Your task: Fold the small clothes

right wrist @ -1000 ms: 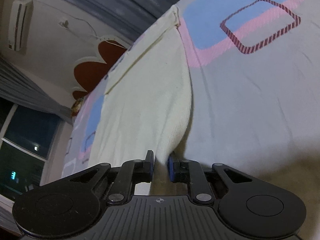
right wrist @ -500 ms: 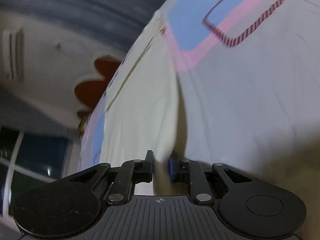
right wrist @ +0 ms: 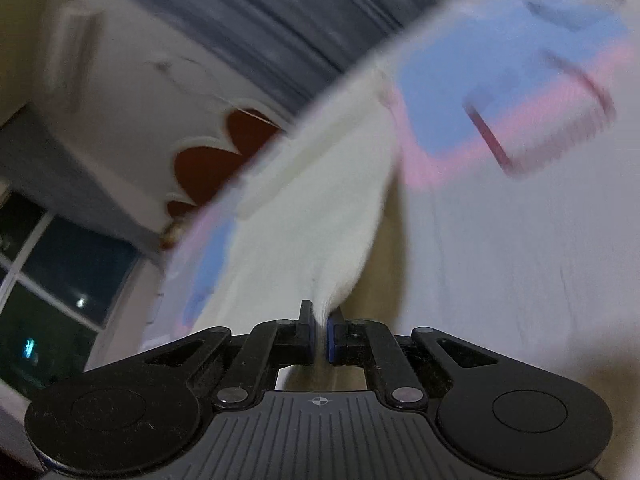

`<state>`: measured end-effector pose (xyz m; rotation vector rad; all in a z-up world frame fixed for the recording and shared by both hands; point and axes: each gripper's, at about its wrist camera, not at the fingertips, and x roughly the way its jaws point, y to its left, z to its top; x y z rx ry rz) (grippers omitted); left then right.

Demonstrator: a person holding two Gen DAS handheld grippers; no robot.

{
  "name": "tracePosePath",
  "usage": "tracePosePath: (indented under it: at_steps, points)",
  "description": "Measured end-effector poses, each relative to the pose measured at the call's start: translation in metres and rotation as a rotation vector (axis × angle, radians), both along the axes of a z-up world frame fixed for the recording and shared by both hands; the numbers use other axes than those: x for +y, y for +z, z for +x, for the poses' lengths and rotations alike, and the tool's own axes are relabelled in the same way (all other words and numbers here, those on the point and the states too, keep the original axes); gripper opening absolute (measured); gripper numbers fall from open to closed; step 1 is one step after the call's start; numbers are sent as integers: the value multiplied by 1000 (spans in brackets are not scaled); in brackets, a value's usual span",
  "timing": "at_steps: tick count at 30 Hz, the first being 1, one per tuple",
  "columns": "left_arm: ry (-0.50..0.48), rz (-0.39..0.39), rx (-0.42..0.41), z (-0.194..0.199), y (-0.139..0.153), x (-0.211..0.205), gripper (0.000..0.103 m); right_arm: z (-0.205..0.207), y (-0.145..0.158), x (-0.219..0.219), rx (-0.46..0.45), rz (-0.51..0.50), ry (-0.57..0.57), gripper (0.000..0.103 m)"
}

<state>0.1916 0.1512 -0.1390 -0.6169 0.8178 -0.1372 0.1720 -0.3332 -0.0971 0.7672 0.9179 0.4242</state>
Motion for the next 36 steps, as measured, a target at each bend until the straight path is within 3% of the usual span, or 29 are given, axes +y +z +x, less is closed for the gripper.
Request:
tracePosePath:
  at_steps: [3, 6, 10, 14, 17, 20, 28, 36]
  points:
    - [35, -37, -20, -2, 7, 5, 2, -6, 1, 2, -11, 41, -33, 5]
    - [58, -110, -102, -6, 25, 12, 2, -6, 22, 1, -75, 47, -48, 5]
    - [55, -93, -181, 8, 60, 4, 2, -1, 56, 3, -186, 87, -75, 5]
    - [60, -110, -211, 39, 89, 4, 2, 28, 86, 7, -252, 105, -86, 5]
    - [69, -139, -231, 68, 99, 3, 2, 62, 105, 10, -254, 90, -111, 5]
    - [86, -152, -215, 109, 98, 4, 2, 99, 112, 9, -197, 61, -130, 5]
    - [146, -203, -94, 245, 66, 12, 2, 237, 78, -8, -67, 115, -187, 5]
    - [165, -166, -9, 343, 32, 21, 2, 357, 19, -17, 40, 173, -200, 5]
